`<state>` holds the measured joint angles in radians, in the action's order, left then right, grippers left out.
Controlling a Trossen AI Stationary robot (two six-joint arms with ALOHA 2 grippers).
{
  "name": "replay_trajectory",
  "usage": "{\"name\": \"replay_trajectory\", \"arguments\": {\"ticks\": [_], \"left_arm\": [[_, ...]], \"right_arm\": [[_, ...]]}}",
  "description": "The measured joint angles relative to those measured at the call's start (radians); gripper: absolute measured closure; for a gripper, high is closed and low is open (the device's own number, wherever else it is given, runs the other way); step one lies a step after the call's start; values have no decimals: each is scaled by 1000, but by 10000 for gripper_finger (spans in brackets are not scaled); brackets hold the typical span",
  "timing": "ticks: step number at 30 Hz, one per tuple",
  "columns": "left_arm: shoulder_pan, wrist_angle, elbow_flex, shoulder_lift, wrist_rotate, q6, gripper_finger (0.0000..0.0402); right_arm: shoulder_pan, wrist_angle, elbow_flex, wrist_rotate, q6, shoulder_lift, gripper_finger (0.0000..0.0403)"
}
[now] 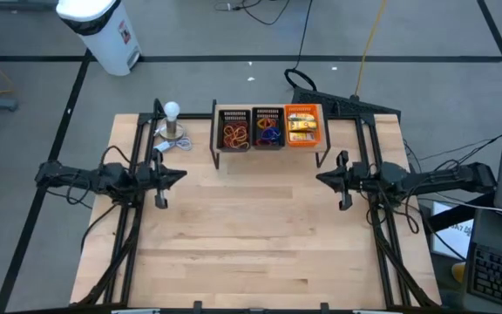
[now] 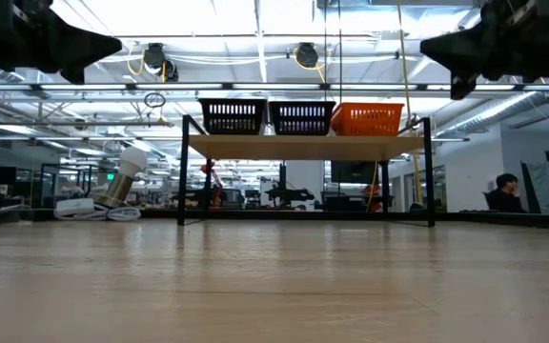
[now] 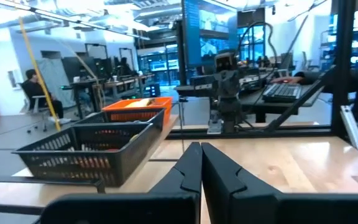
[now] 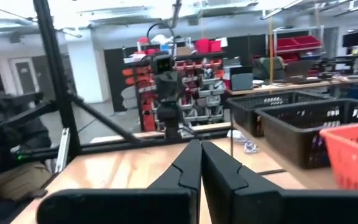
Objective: Pick & Place Office Desk Supplies
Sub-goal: Return to Home Position
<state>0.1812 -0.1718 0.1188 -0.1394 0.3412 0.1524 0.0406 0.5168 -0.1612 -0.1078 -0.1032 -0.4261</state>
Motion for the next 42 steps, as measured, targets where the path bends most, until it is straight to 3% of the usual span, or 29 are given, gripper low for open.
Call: {"name": "replay_trajectory", "arguments": {"ticks": [9,23,34,42], "left_arm": [[77,43,0,16,-8,34,400],[151,168,-1,15,41,4,401],[151,66,-105,16,29,-36,401],[151,65,-105,16,28,-103,391]], "right_arm": [[0,129,94,0,10,25,402],[-28,114,114,-54,14,29,403],[-48,62,115,6,-45,28,403],[-48,62,116,4,-32,26,403]]}}
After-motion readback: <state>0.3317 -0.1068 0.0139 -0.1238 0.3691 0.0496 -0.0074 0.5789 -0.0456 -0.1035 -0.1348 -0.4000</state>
